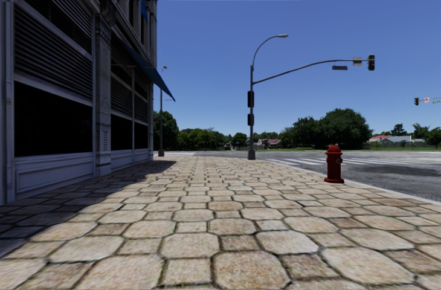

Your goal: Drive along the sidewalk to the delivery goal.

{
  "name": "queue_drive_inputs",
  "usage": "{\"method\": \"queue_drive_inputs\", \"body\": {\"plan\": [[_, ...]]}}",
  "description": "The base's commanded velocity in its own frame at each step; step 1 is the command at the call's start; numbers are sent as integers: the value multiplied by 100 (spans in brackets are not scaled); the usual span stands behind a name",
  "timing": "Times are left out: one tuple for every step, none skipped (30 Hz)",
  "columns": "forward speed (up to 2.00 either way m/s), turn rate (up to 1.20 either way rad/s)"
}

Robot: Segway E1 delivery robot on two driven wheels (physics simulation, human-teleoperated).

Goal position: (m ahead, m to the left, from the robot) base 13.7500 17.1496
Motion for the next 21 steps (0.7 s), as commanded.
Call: {"method": "queue_drive_inputs", "body": {"plan": [[200, 0], [200, 0], [200, 0], [200, 0], [200, 0], [200, 0], [200, 0], [200, 0], [200, 0], [200, 0], [200, 0], [200, 0], [200, 0], [200, 0], [200, 0], [200, 0], [200, 0], [200, 0], [200, 0], [200, 0], [200, 0]]}}
